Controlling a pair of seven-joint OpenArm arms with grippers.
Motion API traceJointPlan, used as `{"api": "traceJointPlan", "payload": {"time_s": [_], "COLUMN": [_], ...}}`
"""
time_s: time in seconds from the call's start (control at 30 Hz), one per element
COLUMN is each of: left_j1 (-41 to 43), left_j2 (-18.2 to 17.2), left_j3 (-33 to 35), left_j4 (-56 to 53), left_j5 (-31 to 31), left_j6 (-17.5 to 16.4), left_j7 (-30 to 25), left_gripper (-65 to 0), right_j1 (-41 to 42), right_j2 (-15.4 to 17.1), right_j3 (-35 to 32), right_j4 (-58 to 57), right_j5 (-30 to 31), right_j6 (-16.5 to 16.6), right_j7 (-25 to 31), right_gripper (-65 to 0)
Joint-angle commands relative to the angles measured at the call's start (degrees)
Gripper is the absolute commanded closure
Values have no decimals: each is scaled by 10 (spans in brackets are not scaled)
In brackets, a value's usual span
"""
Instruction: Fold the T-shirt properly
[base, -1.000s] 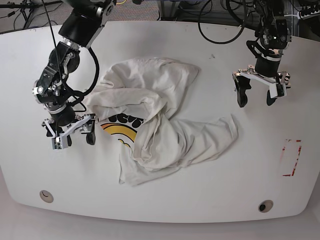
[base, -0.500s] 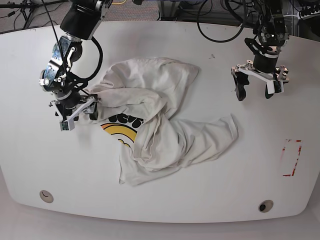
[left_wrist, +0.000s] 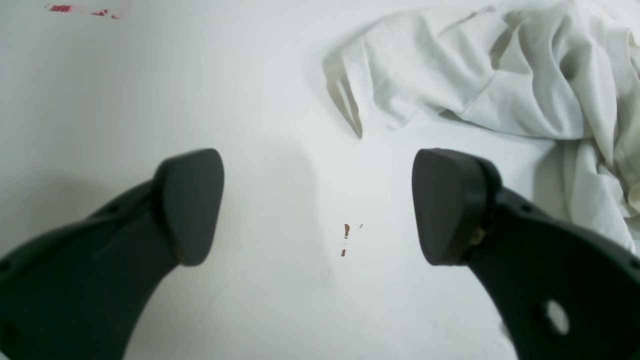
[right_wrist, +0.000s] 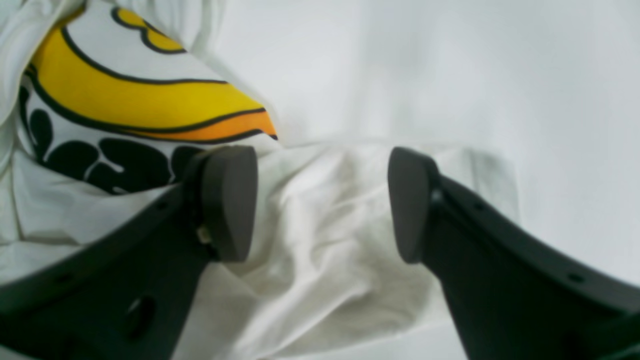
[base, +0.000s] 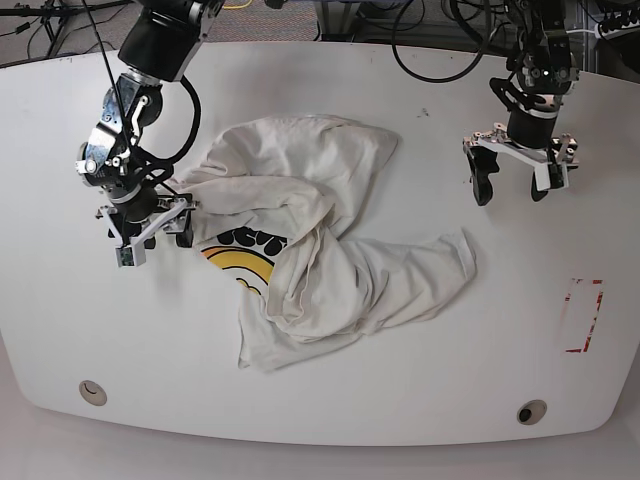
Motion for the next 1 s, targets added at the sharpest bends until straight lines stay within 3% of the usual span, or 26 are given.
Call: {"api": "traceJointPlan", "payload": {"time_s": [0.0, 0.17, 0.3, 0.37, 0.97], "left_j1": [-2, -3, -3, -3, -10], "left_j2": [-4, -4, -4, -4, -4], "left_j3": [-1, -1, -1, -1, 0], "left_j4": [10, 10, 10, 10, 8], "left_j5": [-2, -2, -2, -2, -2], "left_j6": [-3, -3, -3, -3, -3], "left_j7": [-15, -15, -15, -15, -15], "left_gripper": [-558, -558, -558, -558, -558], "right_j1": [14, 10, -2, -8, -92], "right_j2": [4, -17, -23, -30, -38], "right_j3": [-2, -18, -56, -82, -303], "right_j4": [22, 67, 112, 131, 224], "right_j5": [9, 9, 10, 10, 9], "right_j6": [4, 6, 6, 7, 7], "right_j7": [12, 9, -14, -17, -17], "right_gripper": [-395, -433, -549, -574, -575]}}
